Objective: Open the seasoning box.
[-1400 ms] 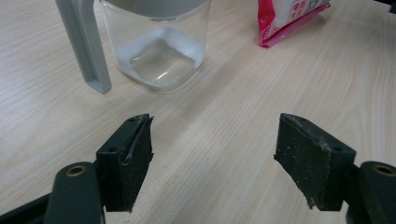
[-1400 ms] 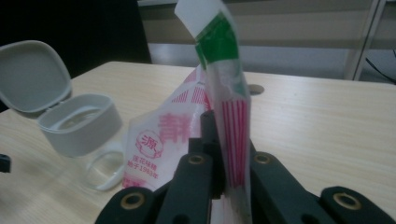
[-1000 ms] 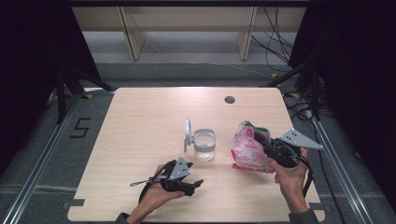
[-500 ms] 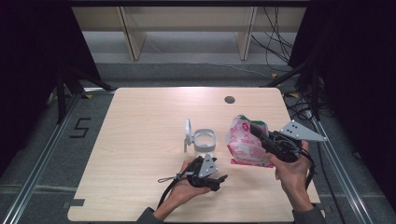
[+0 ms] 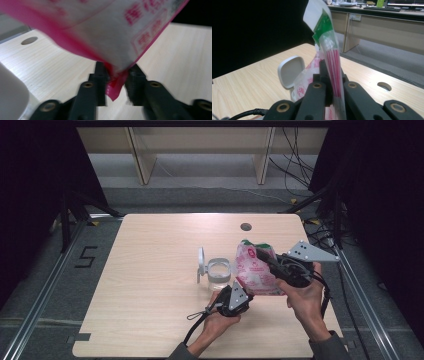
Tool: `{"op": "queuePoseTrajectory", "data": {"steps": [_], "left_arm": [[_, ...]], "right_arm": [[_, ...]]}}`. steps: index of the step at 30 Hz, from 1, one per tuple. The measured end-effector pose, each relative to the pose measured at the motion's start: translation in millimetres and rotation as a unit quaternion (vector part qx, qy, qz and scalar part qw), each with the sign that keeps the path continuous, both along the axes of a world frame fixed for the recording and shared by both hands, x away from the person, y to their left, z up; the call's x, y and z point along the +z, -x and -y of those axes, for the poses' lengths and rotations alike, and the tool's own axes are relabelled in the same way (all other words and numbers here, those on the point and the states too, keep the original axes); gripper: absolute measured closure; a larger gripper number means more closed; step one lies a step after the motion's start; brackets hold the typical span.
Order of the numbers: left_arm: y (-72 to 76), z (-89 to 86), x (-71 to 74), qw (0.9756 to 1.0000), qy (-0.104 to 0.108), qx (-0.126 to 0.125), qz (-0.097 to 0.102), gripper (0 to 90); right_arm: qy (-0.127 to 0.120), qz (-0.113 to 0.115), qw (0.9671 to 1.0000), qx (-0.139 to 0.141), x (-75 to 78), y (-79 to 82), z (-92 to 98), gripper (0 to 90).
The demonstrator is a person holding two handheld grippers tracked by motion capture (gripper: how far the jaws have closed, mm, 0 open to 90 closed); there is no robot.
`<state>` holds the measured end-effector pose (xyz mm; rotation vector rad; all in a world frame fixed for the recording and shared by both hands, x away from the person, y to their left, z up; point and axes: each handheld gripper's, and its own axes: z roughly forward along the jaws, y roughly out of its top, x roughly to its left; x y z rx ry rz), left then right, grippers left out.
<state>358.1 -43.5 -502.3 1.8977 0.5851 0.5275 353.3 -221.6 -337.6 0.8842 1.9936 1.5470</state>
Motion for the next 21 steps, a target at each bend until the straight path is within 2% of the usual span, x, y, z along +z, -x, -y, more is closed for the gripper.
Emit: {"op": "queuePoseTrajectory", "data": {"steps": [1, 2, 5, 6, 7, 8, 10, 11, 12, 13, 15, 16, 20, 21], "left_arm": [[-1.3, 1.8, 0.3, 0.9999, 0.010, -0.001, -0.004, 73.8], [-1.8, 4.1, 0.1, 0.9998, 0.019, -0.002, -0.006, 74.0], [-1.1, 10.7, 0.8, 0.9992, 0.036, 0.001, -0.016, 74.8], [-1.9, 13.3, 0.6, 0.9989, 0.044, -0.002, -0.019, 74.9], [-2.3, 16.2, 0.6, 0.9988, 0.045, 0.003, -0.018, 75.1], [-3.5, 17.6, 0.2, 0.9986, 0.048, 0.001, -0.023, 75.3], [-7.5, 19.3, -1.6, 0.9966, 0.073, -0.006, -0.040, 75.5], [-8.9, 19.9, -1.9, 0.9964, 0.075, -0.003, -0.038, 75.6], [-10.0, 20.8, -1.8, 0.9964, 0.076, 0.002, -0.035, 75.7], [-12.3, 20.6, -1.8, 0.9961, 0.081, 0.001, -0.035, 75.8], [-17.3, 20.7, -3.1, 0.9942, 0.099, -0.002, -0.042, 75.8], [-18.4, 20.8, -3.4, 0.9932, 0.106, 0.002, -0.047, 75.9], [-23.5, 22.2, -5.4, 0.9899, 0.133, 0.003, -0.051, 76.0], [-23.7, 22.8, -6.0, 0.9895, 0.135, 0.008, -0.051, 75.9]], "right_arm": [[0.013, 0.016, 0.9998, -0.003, 2.2, -3.9, 0.1, 90.0], [0.019, 0.007, 0.9998, -0.006, 5.0, -5.3, -2.4, 90.0], [0.037, 0.004, 0.9993, -0.008, 10.2, -13.2, -8.2, 90.0], [0.036, 0.010, 0.9993, -0.006, 10.4, -16.9, -9.6, 90.0], [0.031, -0.005, 0.9994, -0.014, 11.2, -18.7, -12.0, 90.0], [0.035, -0.004, 0.9993, -0.013, 11.4, -24.7, -14.4, 90.0], [0.047, -0.011, 0.9986, -0.021, 11.7, -31.2, -18.7, 90.0], [0.053, -0.018, 0.9983, -0.018, 12.0, -33.3, -19.8, 90.0], [0.054, -0.009, 0.9983, -0.020, 11.7, -37.6, -21.5, 90.0], [0.053, -0.016, 0.9983, -0.019, 12.4, -40.0, -23.9, 90.0], [0.065, -0.013, 0.9976, -0.020, 13.5, -43.4, -28.1, 90.0], [0.064, -0.021, 0.9975, -0.022, 13.8, -44.1, -32.8, 90.0], [0.084, -0.014, 0.9963, -0.011, 15.4, -51.7, -43.2, 90.0], [0.077, -0.023, 0.9967, -0.016, 14.4, -52.1, -46.7, 90.0]]}}
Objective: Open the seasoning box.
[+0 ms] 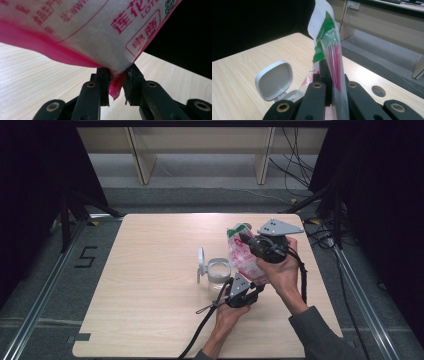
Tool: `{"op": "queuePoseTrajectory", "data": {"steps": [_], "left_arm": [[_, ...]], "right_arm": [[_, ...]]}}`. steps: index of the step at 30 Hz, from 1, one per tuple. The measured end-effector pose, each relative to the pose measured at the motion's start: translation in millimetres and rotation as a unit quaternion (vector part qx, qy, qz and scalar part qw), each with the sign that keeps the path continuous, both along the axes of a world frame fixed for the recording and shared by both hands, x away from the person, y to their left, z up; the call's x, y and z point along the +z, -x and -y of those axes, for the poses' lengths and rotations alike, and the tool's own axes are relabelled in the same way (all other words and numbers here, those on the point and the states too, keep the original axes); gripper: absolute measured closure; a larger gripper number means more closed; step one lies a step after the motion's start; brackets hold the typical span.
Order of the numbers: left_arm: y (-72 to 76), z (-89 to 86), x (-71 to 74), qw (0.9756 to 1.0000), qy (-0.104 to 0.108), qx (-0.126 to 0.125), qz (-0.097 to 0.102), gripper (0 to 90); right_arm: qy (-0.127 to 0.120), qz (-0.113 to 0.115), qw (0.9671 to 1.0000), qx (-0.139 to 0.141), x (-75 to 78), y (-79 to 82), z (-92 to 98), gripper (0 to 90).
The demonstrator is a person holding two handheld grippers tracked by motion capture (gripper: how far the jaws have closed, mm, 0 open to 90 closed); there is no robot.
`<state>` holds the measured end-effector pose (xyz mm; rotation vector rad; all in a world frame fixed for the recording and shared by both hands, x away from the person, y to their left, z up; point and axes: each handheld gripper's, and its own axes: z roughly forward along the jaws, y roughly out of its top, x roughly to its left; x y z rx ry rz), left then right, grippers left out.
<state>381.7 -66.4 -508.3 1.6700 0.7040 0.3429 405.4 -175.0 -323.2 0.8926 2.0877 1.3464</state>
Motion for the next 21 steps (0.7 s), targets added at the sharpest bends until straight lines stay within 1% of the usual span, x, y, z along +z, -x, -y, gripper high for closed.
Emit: {"op": "queuePoseTrajectory", "data": {"steps": [1, 2, 3, 4, 5, 6, 7, 8, 10, 12, 13, 14, 15, 16, 17, 18, 19, 20, 21], "left_arm": [[-0.5, 0.8, -0.6, 1.0000, -0.003, 0.001, 0.002, 76.0], [-1.0, 1.0, -0.7, 0.9999, -0.010, -0.002, 0.004, 76.0], [-2.3, 0.3, -1.3, 1.0000, -0.007, -0.002, 0.000, 76.1], [-3.4, 1.1, -2.3, 1.0000, -0.004, 0.004, 0.001, 76.1], [-4.3, 1.7, -2.9, 0.9999, -0.009, -0.001, 0.005, 76.1], [-3.9, 2.0, -3.2, 0.9999, -0.008, -0.003, 0.006, 76.1], [-2.9, 2.2, -3.6, 0.9999, -0.010, -0.001, 0.011, 76.1], [-1.7, 2.1, -3.4, 0.9998, -0.014, 0.001, 0.015, 76.2], [-2.4, 1.5, -3.0, 0.9997, -0.017, -0.002, 0.020, 76.2], [-2.1, 0.6, -2.1, 0.9997, -0.016, 0.001, 0.020, 76.2], [-1.9, 0.5, -1.3, 0.9996, -0.016, -0.004, 0.023, 76.2], [-1.2, 1.0, -0.7, 0.9997, -0.012, -0.001, 0.021, 76.2], [-1.2, 1.8, -0.2, 0.9997, -0.009, -0.005, 0.023, 76.3], [-0.7, 2.4, 0.1, 0.9996, -0.012, -0.002, 0.025, 76.3], [-0.7, 2.9, 0.2, 0.9996, -0.012, -0.005, 0.025, 76.3], [-0.7, 3.6, 0.2, 0.9996, -0.010, -0.005, 0.026, 76.3], [-1.9, 4.4, 0.4, 0.9996, -0.006, -0.010, 0.025, 76.3], [-2.4, 4.4, 1.0, 0.9996, -0.007, -0.010, 0.024, 76.3], [-1.9, 4.6, 1.2, 0.9996, -0.007, -0.007, 0.026, 76.3]], "right_arm": [[0.006, 0.005, 1.0000, 0.004, -0.4, -2.0, -0.7, 90.0], [0.002, -0.007, 1.0000, 0.001, -1.3, -2.0, -2.6, 90.0], [0.010, -0.005, 0.9999, 0.003, -1.9, -3.5, -2.5, 90.0], [0.013, 0.004, 0.9999, 0.009, -3.0, -5.2, -3.2, 90.0], [0.009, 0.003, 0.9999, 0.008, -3.8, -5.5, -4.5, 90.0], [0.012, 0.001, 0.9999, 0.008, -4.7, -6.3, -6.1, 90.0], [0.012, -0.008, 0.9999, 0.005, -4.7, -5.5, -7.1, 90.0], [0.015, -0.004, 0.9998, 0.011, -5.4, -7.6, -7.9, 90.0], [0.016, -0.009, 0.9998, 0.007, -5.0, -6.6, -9.4, 90.0], [0.012, -0.001, 0.9999, 0.010, -4.8, -6.5, -10.5, 90.0], [0.011, 0.002, 0.9999, 0.010, -4.6, -6.4, -11.0, 90.0], [0.005, -0.001, 1.0000, 0.004, -4.7, -5.4, -12.7, 90.0], [0.007, 0.000, 0.9999, 0.010, -4.1, -5.9, -13.0, 90.0], [0.011, -0.004, 0.9998, 0.013, -3.4, -5.4, -13.8, 90.0], [0.016, -0.003, 0.9998, 0.013, -3.5, -5.5, -15.3, 90.0], [0.015, -0.001, 0.9999, 0.008, -4.4, -5.9, -17.5, 90.0], [0.019, -0.004, 0.9998, 0.009, -4.4, -6.6, -18.6, 90.0], [0.022, -0.011, 0.9997, 0.010, -4.4, -7.2, -20.0, 90.0], [0.021, -0.012, 0.9997, 0.009, -4.8, -7.7, -21.8, 90.0]]}}
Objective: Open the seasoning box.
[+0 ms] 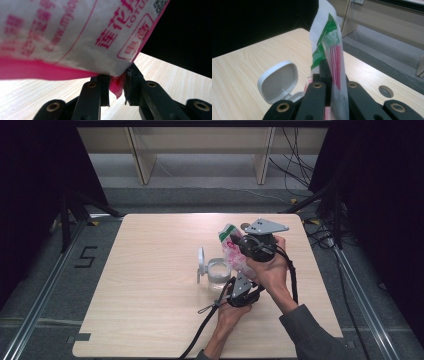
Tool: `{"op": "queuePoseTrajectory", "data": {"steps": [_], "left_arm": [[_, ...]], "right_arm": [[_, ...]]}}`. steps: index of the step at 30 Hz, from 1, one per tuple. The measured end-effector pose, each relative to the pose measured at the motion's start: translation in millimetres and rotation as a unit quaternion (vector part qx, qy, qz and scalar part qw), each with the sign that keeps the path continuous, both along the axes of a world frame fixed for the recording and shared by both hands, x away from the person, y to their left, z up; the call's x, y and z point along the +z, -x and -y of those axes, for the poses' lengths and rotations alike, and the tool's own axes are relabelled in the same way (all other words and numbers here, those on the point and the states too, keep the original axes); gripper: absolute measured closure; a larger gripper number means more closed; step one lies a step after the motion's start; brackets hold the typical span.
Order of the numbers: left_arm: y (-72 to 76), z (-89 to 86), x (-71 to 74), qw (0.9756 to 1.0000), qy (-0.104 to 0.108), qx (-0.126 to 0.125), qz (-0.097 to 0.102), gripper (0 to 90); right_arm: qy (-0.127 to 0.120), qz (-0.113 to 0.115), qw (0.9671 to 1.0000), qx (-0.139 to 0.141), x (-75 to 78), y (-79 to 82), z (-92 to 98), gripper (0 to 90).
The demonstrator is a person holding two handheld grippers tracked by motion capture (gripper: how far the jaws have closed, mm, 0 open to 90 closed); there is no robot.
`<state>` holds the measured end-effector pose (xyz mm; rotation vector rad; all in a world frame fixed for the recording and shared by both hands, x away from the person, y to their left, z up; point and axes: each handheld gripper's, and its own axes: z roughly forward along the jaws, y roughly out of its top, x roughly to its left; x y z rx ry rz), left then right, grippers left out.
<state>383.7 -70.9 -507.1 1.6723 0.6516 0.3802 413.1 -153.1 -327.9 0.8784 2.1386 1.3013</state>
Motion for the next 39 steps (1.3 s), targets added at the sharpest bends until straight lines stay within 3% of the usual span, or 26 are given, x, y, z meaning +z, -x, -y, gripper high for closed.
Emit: {"op": "queuePoseTrajectory", "data": {"steps": [10, 14, 17, 18, 19, 22, 32, 33, 34, 39], "left_arm": [[-2.4, -0.7, -3.7, 1.0000, 0.004, 0.003, -0.003, 76.3], [-1.9, -0.4, -4.5, 0.9999, 0.011, 0.001, -0.005, 76.4], [-2.1, -0.2, -4.5, 0.9999, 0.011, -0.001, -0.003, 76.3], [-2.4, -0.2, -4.5, 0.9999, 0.012, -0.001, -0.003, 76.3], [-2.7, -0.2, -4.5, 0.9999, 0.014, -0.001, -0.004, 76.3], [-3.6, -0.6, -4.3, 0.9999, 0.013, -0.003, -0.002, 76.3], [-4.1, -0.7, -4.6, 0.9994, 0.032, -0.006, -0.014, 76.3], [-4.3, -0.9, -4.6, 0.9993, 0.033, -0.006, -0.014, 76.3], [-4.8, -1.1, -4.5, 0.9994, 0.031, -0.008, -0.013, 76.3], [-5.0, -0.9, -4.7, 0.9995, 0.027, -0.006, -0.012, 76.2]], "right_arm": [[0.022, -0.003, 0.9998, 0.005, -5.1, -5.9, -11.6, 90.0], [0.020, -0.011, 0.9997, 0.005, -6.6, -6.1, -13.2, 90.0], [0.019, -0.005, 0.9998, 0.007, -6.3, -7.3, -12.0, 90.0], [0.012, -0.014, 0.9998, -0.001, -6.5, -5.8, -13.2, 90.0], [0.018, -0.001, 0.9998, 0.001, -6.5, -7.7, -12.6, 90.0], [0.013, -0.009, 0.9999, -0.002, -7.1, -8.5, -15.1, 90.0], [0.035, -0.019, 0.9992, 0.009, -10.4, -10.9, -23.9, 90.0], [0.024, -0.022, 0.9995, 0.000, -11.4, -9.7, -26.2, 90.0], [0.032, -0.015, 0.9993, 0.008, -11.0, -11.2, -25.7, 90.0], [0.038, -0.020, 0.9990, 0.013, -11.3, -11.9, -26.5, 90.0]]}}
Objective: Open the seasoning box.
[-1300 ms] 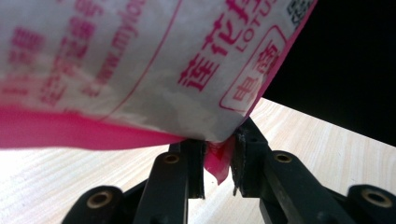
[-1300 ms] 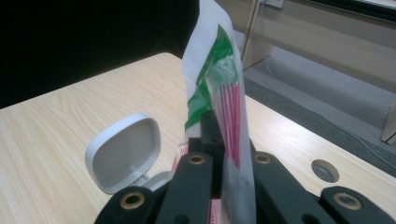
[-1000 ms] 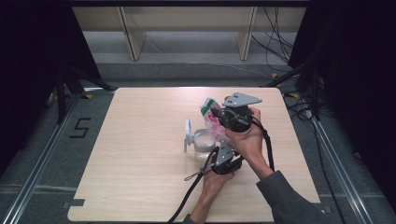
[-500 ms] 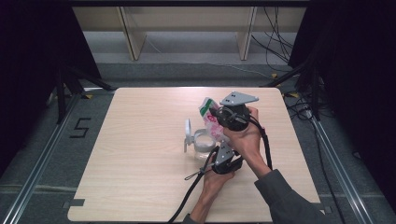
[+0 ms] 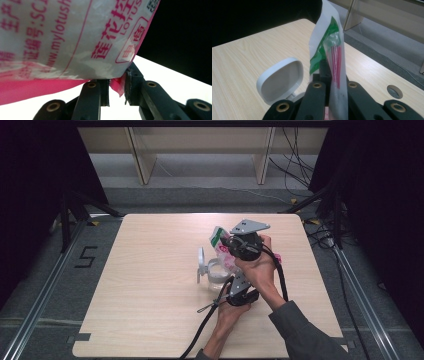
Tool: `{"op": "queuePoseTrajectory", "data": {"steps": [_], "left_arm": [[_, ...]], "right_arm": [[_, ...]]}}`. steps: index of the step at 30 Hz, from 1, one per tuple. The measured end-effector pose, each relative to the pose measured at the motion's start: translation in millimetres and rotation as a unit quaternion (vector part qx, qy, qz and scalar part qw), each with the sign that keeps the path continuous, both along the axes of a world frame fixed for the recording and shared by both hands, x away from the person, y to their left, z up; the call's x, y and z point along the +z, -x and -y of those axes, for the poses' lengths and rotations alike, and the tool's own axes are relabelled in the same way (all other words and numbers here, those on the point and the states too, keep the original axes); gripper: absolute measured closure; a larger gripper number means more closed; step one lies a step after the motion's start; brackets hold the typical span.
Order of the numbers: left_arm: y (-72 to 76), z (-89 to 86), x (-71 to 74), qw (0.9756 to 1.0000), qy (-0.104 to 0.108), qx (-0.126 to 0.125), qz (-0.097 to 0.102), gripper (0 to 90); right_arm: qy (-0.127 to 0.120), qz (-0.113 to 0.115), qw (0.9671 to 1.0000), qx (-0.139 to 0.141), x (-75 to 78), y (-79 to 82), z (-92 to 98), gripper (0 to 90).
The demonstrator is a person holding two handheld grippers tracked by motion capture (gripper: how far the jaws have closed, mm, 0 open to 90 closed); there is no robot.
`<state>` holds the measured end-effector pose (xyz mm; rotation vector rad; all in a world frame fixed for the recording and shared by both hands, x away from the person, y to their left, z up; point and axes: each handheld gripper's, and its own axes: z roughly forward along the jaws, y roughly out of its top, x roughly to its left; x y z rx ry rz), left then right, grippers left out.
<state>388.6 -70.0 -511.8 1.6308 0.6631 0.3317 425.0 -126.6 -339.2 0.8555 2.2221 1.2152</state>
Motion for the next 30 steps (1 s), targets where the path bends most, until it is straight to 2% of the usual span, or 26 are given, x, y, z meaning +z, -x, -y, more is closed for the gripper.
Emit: {"op": "queuePoseTrajectory", "data": {"steps": [5, 7, 10, 13, 18, 20, 21, 24, 26, 28, 30], "left_arm": [[1.0, 0.2, 1.6, 1.0000, 0.005, 0.000, 0.001, 76.2], [1.5, -0.1, 1.7, 1.0000, 0.003, 0.004, 0.001, 76.2], [0.8, 0.5, 1.4, 1.0000, 0.003, 0.000, 0.002, 76.2], [0.7, -0.4, 1.7, 1.0000, -0.003, 0.001, 0.002, 76.2], [1.7, -0.2, 2.1, 1.0000, 0.005, 0.002, 0.000, 76.2], [1.3, 0.1, 1.6, 0.9999, 0.011, -0.005, -0.003, 76.3], [1.3, 0.3, 1.6, 0.9999, 0.009, 0.000, -0.004, 76.3], [1.2, -0.4, 0.6, 1.0000, 0.005, 0.000, -0.003, 76.2], [1.1, -0.1, 0.9, 1.0000, 0.006, 0.002, -0.005, 76.2], [1.2, 0.3, 0.2, 1.0000, 0.006, 0.001, -0.004, 76.3], [0.8, 1.0, -0.5, 0.9999, 0.009, -0.003, -0.005, 76.3]], "right_arm": [[-0.002, -0.003, 1.0000, -0.001, 0.2, 0.4, -1.1, 90.0], [-0.009, 0.007, 0.9999, -0.002, -0.2, -0.2, -1.3, 90.0], [-0.005, 0.005, 1.0000, -0.001, -0.5, -0.5, -1.3, 90.0], [-0.013, 0.004, 0.9999, -0.006, -1.1, -0.4, -1.7, 90.0], [-0.005, 0.008, 1.0000, 0.001, 0.1, -1.0, -2.2, 90.0], [0.000, 0.002, 1.0000, 0.003, -0.7, -0.9, -3.1, 90.0], [-0.003, 0.002, 1.0000, -0.002, -1.9, -0.4, -4.5, 90.0], [0.005, 0.010, 0.9999, 0.005, -3.3, -2.3, -5.5, 90.0], [0.003, 0.001, 1.0000, 0.001, -3.3, -2.2, -5.0, 90.0], [0.001, 0.005, 1.0000, 0.003, -4.5, -2.6, -5.6, 90.0], [0.010, -0.001, 0.9999, 0.007, -5.1, -2.3, -6.0, 90.0]]}}
